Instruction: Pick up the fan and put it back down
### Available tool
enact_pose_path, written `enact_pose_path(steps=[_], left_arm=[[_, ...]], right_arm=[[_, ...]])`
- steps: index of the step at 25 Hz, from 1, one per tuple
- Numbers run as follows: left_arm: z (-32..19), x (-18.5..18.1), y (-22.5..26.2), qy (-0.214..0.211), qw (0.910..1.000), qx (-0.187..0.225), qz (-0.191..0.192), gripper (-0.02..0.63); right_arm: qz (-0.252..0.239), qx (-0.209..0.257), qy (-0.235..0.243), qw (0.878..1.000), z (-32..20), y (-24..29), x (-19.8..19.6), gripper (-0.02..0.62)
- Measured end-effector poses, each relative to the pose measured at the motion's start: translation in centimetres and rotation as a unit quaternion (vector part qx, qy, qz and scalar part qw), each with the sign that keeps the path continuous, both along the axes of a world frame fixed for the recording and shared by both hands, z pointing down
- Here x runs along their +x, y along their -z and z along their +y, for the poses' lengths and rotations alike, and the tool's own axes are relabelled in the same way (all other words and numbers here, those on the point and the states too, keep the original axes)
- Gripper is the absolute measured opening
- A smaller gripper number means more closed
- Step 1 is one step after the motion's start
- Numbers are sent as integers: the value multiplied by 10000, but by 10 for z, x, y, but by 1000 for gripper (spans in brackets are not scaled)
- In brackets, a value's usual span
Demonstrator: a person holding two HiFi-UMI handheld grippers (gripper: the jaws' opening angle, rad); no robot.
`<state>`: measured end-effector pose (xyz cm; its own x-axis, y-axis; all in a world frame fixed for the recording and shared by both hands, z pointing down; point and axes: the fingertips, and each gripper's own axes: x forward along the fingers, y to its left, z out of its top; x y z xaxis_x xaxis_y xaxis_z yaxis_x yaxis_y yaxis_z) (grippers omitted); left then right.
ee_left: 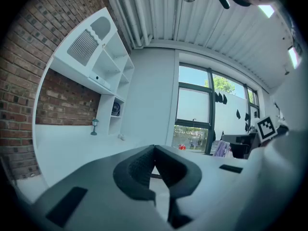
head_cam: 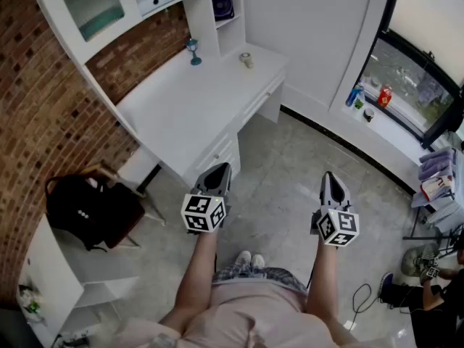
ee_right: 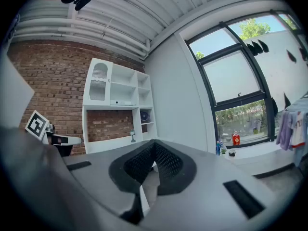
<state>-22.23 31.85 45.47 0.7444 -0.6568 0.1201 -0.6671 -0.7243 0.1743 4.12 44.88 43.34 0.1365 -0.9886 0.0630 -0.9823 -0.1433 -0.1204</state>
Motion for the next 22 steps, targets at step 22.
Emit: enact_pose_path(steps=[22], left_arm=[[-6,14,-10,-199,9997,-19,-135,28]], right_arm=[[-14,86,136,9999,-14,0,-5,15]])
